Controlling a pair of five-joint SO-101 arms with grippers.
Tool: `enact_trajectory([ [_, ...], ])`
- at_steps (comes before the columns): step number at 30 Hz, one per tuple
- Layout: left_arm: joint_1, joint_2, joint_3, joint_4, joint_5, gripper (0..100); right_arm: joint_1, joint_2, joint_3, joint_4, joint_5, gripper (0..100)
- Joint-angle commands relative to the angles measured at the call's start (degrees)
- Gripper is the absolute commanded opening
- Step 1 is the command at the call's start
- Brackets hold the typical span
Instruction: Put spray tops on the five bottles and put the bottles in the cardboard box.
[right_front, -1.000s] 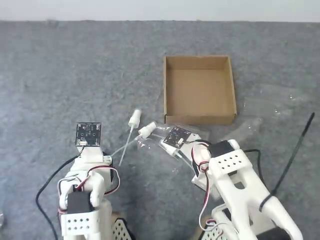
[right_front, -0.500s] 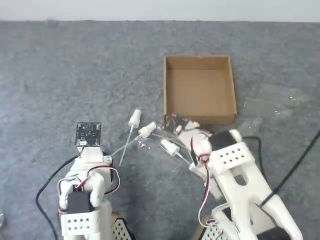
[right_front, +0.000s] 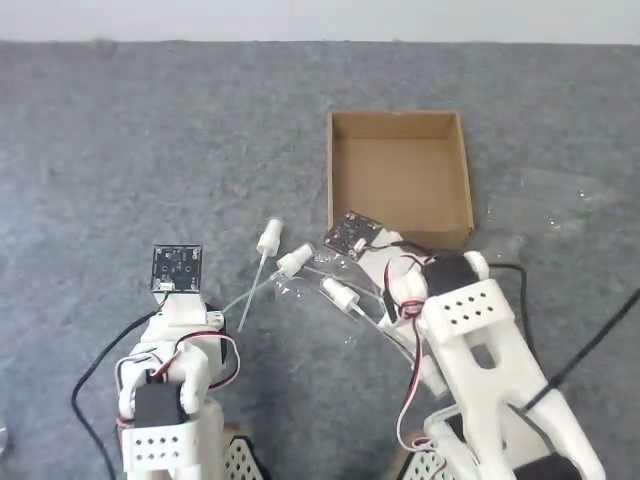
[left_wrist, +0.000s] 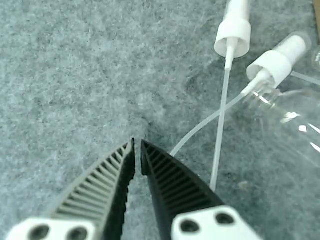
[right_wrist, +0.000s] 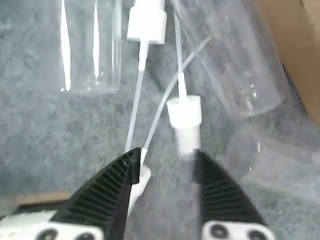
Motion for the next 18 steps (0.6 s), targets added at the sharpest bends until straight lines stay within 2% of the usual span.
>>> enact_trajectory([
  [1, -0.3, -1.0, -0.4, 0.3, 0.6, 1, 1.3, -2.1, 2.8, -8.0, 0.6, 19.1],
  [15, -0.3, -1.0, -0.4, 0.3, 0.6, 1, 5.4, 12.5, 3.7, -17.7, 3.3, 18.2],
  [18, -0.3, -1.0, -0.4, 0.3, 0.6, 1, 5.3, 15.4, 3.7, -19.6, 3.3, 13.5],
])
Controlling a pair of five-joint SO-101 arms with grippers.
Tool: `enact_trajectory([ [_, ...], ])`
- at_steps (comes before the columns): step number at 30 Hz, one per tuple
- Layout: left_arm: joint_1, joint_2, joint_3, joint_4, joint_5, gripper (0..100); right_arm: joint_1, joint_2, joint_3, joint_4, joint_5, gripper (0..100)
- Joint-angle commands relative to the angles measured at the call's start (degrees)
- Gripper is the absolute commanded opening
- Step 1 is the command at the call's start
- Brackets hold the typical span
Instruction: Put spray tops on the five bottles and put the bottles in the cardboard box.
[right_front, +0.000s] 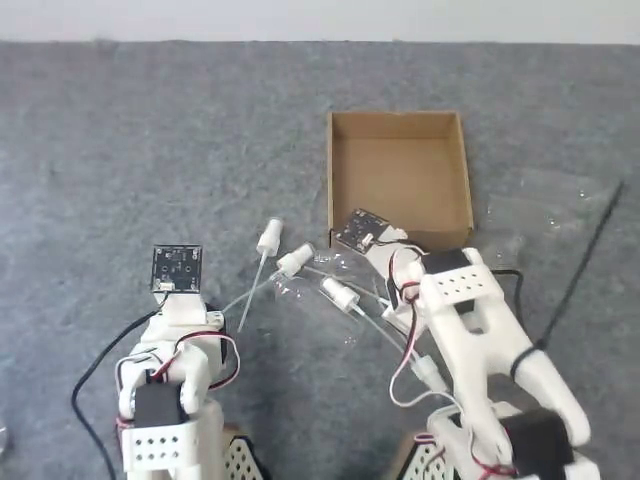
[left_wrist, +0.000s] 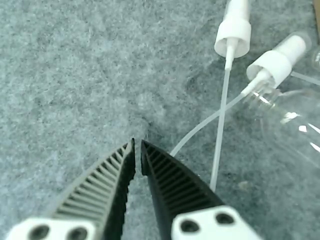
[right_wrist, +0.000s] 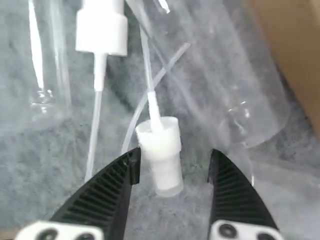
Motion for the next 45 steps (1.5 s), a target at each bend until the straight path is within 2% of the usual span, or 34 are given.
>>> enact_trajectory([
  [1, -0.3, -1.0, -0.4, 0.3, 0.6, 1, 0.4, 2.8, -0.3, -3.4, 0.9, 11.0],
  [4, -0.3, -1.0, -0.4, 0.3, 0.6, 1, 0.3, 5.1, -0.4, -4.2, 0.9, 5.2],
  [9, -0.3, -1.0, -0.4, 0.3, 0.6, 1, 0.7, 5.7, -2.2, -2.5, 0.9, 3.1],
  [19, -0.3, -1.0, -0.4, 0.3, 0.6, 1, 0.1, 5.7, -28.0, 18.7, 0.9, 0.6],
  [24, -0.3, -1.0, -0.4, 0.3, 0.6, 1, -0.7, 5.7, -40.1, 24.6, 1.3, 0.6],
  [26, -0.3, -1.0, -0.4, 0.3, 0.6, 1, -2.8, 6.4, -43.1, 25.0, 2.3, 0.6],
  [31, -0.3, -1.0, -0.4, 0.3, 0.6, 1, -13.4, 6.5, -44.2, 24.2, 11.7, 0.6],
  [35, -0.3, -1.0, -0.4, 0.3, 0.6, 1, -19.5, 8.2, -44.3, 17.8, 15.2, 0.6],
  [39, -0.3, -1.0, -0.4, 0.3, 0.6, 1, -22.5, 14.4, -45.5, 11.7, 18.7, 0.6],
  [45, -0.3, -1.0, -0.4, 0.3, 0.6, 1, -23.0, 26.9, -55.9, 10.5, 27.4, 0.6],
])
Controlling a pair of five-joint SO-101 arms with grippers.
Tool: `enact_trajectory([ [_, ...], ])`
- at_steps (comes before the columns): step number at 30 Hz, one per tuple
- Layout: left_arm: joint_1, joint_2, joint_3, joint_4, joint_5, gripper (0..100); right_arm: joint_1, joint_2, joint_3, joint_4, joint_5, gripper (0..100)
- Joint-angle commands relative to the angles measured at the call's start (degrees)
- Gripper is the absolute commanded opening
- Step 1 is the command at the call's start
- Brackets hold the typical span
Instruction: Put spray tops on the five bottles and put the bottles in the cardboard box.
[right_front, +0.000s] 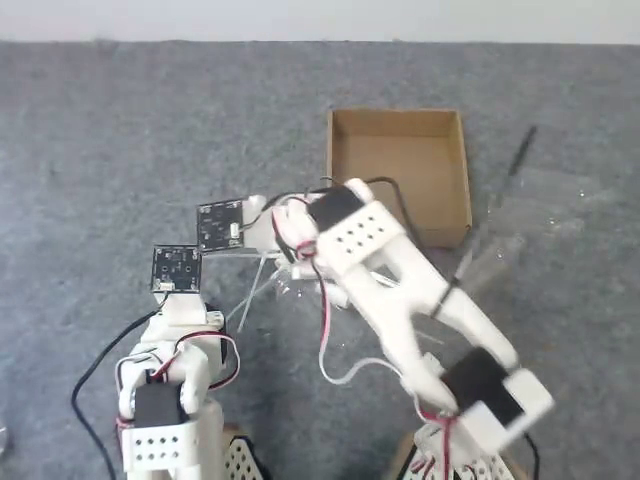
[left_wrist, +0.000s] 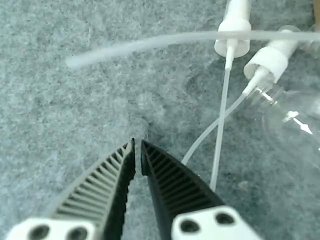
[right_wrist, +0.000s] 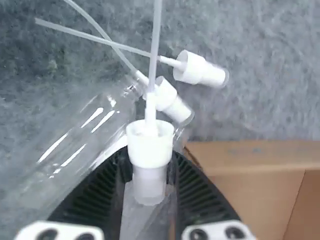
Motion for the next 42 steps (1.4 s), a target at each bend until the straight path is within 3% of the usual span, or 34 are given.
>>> enact_trajectory([
  [1, -0.3, -1.0, -0.4, 0.3, 0.6, 1, -0.7, 6.6, -11.7, -1.5, 6.8, 0.6],
  [11, -0.3, -1.0, -0.4, 0.3, 0.6, 1, -1.1, 22.9, -24.3, -1.5, 18.7, 1.0],
  [21, -0.3, -1.0, -0.4, 0.3, 0.6, 1, -1.0, 25.3, -24.8, -1.4, 18.6, 10.9],
  [27, -0.3, -1.0, -0.4, 0.3, 0.6, 1, -0.9, 25.0, -28.3, -0.5, 12.2, 12.1],
  [32, -0.3, -1.0, -0.4, 0.3, 0.6, 1, -0.9, 25.0, -32.0, 3.1, 9.0, 21.9],
  [42, -0.3, -1.0, -0.4, 0.3, 0.6, 1, 1.7, 25.0, -41.5, 12.4, 9.0, 22.3],
])
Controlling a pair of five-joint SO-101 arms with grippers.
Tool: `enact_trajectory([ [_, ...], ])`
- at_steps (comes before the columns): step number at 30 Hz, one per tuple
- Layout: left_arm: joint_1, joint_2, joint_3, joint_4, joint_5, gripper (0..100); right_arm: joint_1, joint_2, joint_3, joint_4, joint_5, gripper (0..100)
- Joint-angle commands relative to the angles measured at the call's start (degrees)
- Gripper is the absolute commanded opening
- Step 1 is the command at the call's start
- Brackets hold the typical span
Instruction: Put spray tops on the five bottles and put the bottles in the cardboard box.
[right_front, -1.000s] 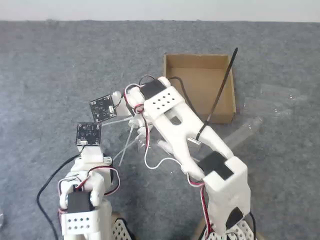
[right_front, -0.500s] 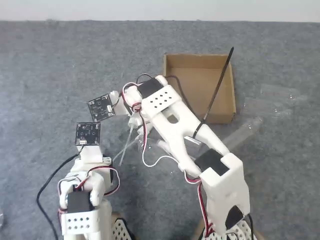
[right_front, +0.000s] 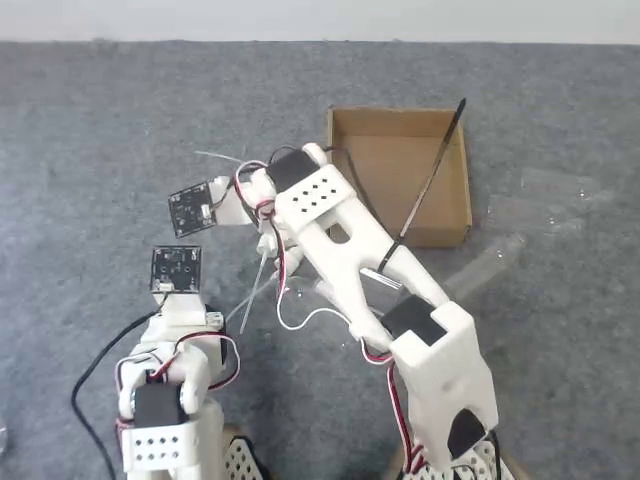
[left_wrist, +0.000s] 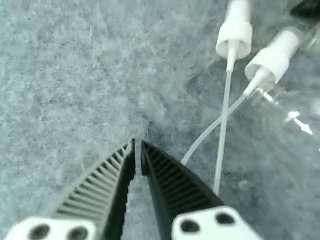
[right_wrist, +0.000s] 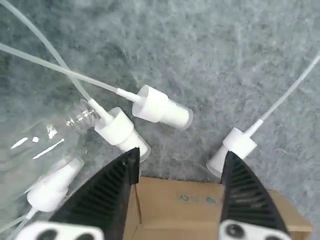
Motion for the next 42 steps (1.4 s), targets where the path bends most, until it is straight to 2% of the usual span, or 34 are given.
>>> enact_trajectory([
  [1, -0.2, -0.9, -0.4, -0.2, 0.4, 1, 2.8, -1.8, -9.2, 6.5, -1.0, 22.3],
  [4, -0.2, -0.9, -0.4, -0.2, 0.4, 1, 4.4, -1.7, -14.4, 13.6, -2.6, 22.3],
  [10, -0.2, -0.9, -0.4, -0.2, 0.4, 1, 5.8, -1.8, -21.1, 24.2, -14.8, 21.7],
  [14, -0.2, -0.9, -0.4, -0.2, 0.4, 1, 9.1, -4.4, -21.1, 24.0, -26.4, 9.7],
  [17, -0.2, -0.9, -0.4, -0.2, 0.4, 1, 11.6, -8.0, -18.3, 24.1, -30.8, 0.6],
  [27, -0.2, -0.9, -0.4, -0.2, 0.4, 1, 13.7, -29.5, 20.2, 23.3, -31.0, 5.3],
  [33, -0.2, -0.9, -0.4, -0.2, 0.4, 1, 13.8, -43.1, 41.8, 17.9, -30.9, 5.4],
  [37, -0.2, -0.9, -0.4, -0.2, 0.4, 1, 13.6, -48.7, 51.8, 16.7, -27.2, 12.8],
  [42, -0.2, -0.9, -0.4, -0.2, 0.4, 1, 13.6, -51.6, 62.5, 10.9, -27.1, 20.3],
])
